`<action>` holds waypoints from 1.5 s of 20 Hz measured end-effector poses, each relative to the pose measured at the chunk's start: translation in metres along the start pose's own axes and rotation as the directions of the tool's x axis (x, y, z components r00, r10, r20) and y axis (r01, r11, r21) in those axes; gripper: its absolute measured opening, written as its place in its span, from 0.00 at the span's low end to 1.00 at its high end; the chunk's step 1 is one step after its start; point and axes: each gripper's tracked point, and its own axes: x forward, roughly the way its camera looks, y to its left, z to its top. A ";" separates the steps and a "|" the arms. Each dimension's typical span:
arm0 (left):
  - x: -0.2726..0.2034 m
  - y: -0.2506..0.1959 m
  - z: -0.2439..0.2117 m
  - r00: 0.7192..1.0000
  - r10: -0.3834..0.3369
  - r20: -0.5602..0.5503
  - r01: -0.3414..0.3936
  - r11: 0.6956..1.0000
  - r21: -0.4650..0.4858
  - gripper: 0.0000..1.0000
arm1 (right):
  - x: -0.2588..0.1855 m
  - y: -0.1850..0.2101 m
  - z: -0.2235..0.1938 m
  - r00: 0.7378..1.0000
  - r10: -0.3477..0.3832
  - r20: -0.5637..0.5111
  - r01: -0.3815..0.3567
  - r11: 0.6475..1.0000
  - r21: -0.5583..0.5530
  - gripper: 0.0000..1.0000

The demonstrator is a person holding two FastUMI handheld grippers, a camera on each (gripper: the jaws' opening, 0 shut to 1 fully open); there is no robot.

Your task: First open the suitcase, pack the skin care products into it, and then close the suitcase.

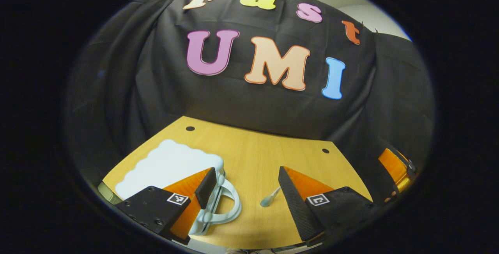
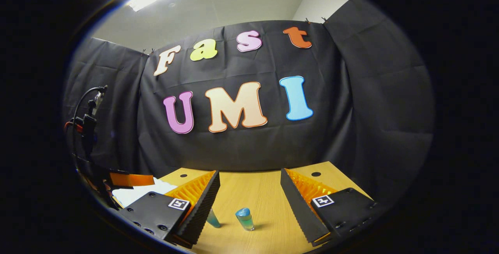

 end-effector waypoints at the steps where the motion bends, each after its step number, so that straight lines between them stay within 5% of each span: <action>1: 0.004 0.002 -0.006 1.000 0.002 -0.027 -0.002 1.000 -0.006 0.94 | 0.000 -0.001 0.000 1.000 -0.004 -0.001 0.004 1.000 0.001 0.98; 9: 0.041 0.007 -0.055 0.956 -0.001 -0.293 -0.013 0.999 -0.045 0.94 | -0.003 -0.015 -0.006 0.999 -0.041 -0.012 0.041 0.999 0.016 0.98; 18: 0.072 0.021 -0.111 0.814 0.051 -0.579 -0.049 0.999 0.019 0.94 | -0.009 -0.033 -0.016 0.995 -0.098 -0.033 0.099 0.994 0.036 0.98; 22: 0.085 0.024 -0.130 0.749 0.043 -0.662 -0.053 0.999 0.005 0.85 | -0.009 -0.039 -0.020 0.992 -0.115 -0.048 0.117 0.993 0.036 0.98; 30: 0.092 0.036 -0.162 0.663 0.091 -0.743 -0.055 0.996 0.073 0.60 | -0.011 -0.045 -0.022 0.988 -0.144 -0.051 0.147 0.988 0.042 0.98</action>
